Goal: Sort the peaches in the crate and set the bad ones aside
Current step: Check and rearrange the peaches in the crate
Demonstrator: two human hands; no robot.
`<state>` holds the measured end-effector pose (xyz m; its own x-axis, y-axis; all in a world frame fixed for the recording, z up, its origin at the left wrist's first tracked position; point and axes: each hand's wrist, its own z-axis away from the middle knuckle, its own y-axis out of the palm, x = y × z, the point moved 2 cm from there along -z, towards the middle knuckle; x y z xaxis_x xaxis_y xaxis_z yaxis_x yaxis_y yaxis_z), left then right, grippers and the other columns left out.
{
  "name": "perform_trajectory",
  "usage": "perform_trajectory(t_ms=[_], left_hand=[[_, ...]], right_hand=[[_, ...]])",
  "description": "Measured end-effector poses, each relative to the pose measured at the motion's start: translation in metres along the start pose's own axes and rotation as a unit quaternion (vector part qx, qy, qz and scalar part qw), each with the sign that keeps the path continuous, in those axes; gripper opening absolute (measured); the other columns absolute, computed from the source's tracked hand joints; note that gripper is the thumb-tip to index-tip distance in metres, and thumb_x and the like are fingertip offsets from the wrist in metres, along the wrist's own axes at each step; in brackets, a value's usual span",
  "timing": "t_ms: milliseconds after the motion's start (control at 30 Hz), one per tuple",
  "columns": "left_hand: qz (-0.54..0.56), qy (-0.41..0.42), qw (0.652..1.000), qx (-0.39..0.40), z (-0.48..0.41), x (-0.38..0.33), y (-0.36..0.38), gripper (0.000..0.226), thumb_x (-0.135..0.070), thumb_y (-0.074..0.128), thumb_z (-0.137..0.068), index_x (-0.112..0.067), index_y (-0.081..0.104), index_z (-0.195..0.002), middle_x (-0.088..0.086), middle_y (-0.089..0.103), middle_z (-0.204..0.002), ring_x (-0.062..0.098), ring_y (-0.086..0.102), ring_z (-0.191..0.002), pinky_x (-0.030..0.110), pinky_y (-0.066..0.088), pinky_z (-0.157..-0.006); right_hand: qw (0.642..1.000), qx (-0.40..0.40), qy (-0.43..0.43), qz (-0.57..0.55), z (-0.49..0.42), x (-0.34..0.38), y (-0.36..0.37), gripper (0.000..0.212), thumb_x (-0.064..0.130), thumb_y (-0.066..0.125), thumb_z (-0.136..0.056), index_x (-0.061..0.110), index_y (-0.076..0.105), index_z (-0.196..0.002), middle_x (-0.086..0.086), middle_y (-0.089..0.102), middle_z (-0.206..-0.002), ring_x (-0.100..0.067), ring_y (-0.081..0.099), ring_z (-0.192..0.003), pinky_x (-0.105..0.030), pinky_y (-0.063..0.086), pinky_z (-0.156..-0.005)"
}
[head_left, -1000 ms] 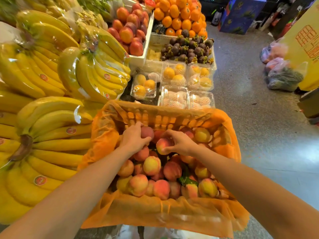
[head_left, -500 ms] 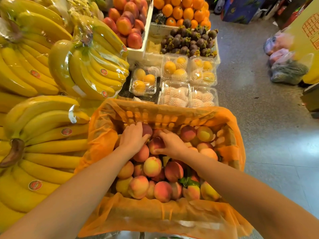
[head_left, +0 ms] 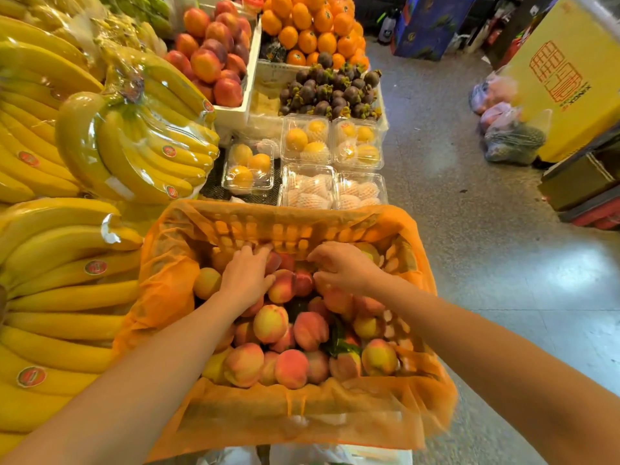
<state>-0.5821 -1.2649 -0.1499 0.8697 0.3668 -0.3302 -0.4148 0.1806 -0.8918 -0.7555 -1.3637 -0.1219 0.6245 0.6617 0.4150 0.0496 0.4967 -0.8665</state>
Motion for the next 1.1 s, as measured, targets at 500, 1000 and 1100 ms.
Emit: perform_trajectory(t_ms=[500, 1000, 1100], left_hand=[[-0.097, 0.227, 0.967, 0.07, 0.038, -0.051, 0.016, 0.053, -0.064, 0.059, -0.075, -0.027, 0.063, -0.112, -0.003, 0.064, -0.096, 0.022, 0.042, -0.106, 0.037, 0.035, -0.086], [-0.174, 0.225, 0.954, 0.095, 0.046, -0.061, 0.034, 0.069, -0.063, 0.061, -0.074, -0.023, 0.049, -0.129, 0.003, 0.059, -0.117, 0.028, 0.035, -0.119, 0.043, 0.029, -0.099], [-0.03, 0.196, 0.978, 0.059, 0.056, -0.043, 0.018, 0.062, -0.064, 0.064, -0.072, -0.029, 0.051, -0.122, -0.004, 0.057, -0.116, 0.02, 0.043, -0.111, 0.037, 0.037, -0.093]], right_hand=[[0.943, 0.164, 0.009, 0.291, 0.063, -0.014, -0.018, 0.076, 0.051, 0.077, -0.071, 0.02, 0.044, -0.133, -0.006, 0.05, -0.12, -0.026, 0.049, -0.11, -0.037, 0.041, -0.085], [0.981, 0.075, 0.016, 0.178, 0.07, -0.022, -0.017, 0.065, 0.049, 0.073, -0.072, 0.019, 0.049, -0.124, -0.004, 0.057, -0.108, -0.025, 0.056, -0.096, -0.04, 0.049, -0.081], [0.985, 0.072, 0.006, 0.159, 0.063, -0.021, -0.02, 0.068, 0.05, 0.074, -0.071, 0.018, 0.048, -0.126, -0.005, 0.059, -0.107, -0.025, 0.057, -0.098, -0.039, 0.049, -0.08]])
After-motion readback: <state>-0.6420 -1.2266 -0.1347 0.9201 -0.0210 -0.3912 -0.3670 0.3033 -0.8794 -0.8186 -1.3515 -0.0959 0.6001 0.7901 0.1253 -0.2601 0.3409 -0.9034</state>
